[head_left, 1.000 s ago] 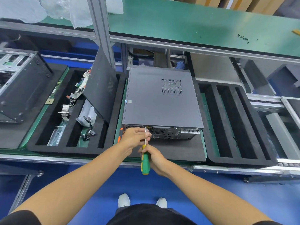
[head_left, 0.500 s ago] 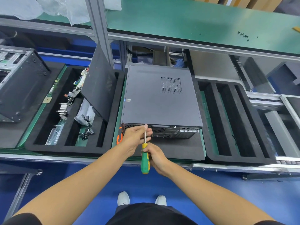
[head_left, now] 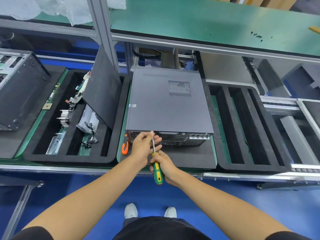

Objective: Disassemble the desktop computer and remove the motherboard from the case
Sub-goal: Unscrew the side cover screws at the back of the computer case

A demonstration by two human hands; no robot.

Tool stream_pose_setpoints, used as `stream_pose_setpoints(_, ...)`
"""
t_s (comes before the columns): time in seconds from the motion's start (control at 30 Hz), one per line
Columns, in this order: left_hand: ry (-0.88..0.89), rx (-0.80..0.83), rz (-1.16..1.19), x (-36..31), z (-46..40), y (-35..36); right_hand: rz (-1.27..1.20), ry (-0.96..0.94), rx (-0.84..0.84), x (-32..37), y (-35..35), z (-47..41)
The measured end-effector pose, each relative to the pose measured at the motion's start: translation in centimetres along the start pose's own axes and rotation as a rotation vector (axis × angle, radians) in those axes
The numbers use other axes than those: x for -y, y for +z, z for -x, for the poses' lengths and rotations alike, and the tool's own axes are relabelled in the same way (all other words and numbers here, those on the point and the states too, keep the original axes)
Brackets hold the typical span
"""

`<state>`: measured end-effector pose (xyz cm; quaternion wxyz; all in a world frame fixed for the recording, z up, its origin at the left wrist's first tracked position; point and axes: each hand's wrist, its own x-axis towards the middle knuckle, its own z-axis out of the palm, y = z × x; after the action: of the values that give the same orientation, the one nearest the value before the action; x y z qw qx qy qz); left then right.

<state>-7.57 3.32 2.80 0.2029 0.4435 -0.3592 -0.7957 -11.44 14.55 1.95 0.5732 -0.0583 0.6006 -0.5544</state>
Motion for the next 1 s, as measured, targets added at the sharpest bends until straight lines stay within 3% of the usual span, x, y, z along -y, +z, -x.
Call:
stream_pose_setpoints(0.2,0.027,-0.044,-0.105,1.6,-0.8,-1.8,0.051,0.013,-0.065,-1.3,-2.0,0.2)
stream_pose_setpoints(0.43,0.251,-0.037,-1.048,3.5,-2.4,-2.9,0.111,0.048,-0.138,-2.2,-5.1,0.7)
stream_pose_setpoints(0.53,0.258,-0.02,-1.278,3.5,-2.8,-2.1,0.124,0.059,-0.147,-2.4,-6.1,0.7)
stream_pose_setpoints(0.7,0.203,-0.048,-1.39,4.3,-3.2,-1.7,0.133,0.066,-0.148,-2.5,-7.5,0.6)
stream_pose_setpoints(1.0,0.194,-0.109,-1.306,4.8,-3.5,-2.3,0.148,0.068,-0.174,-2.3,-8.8,0.8)
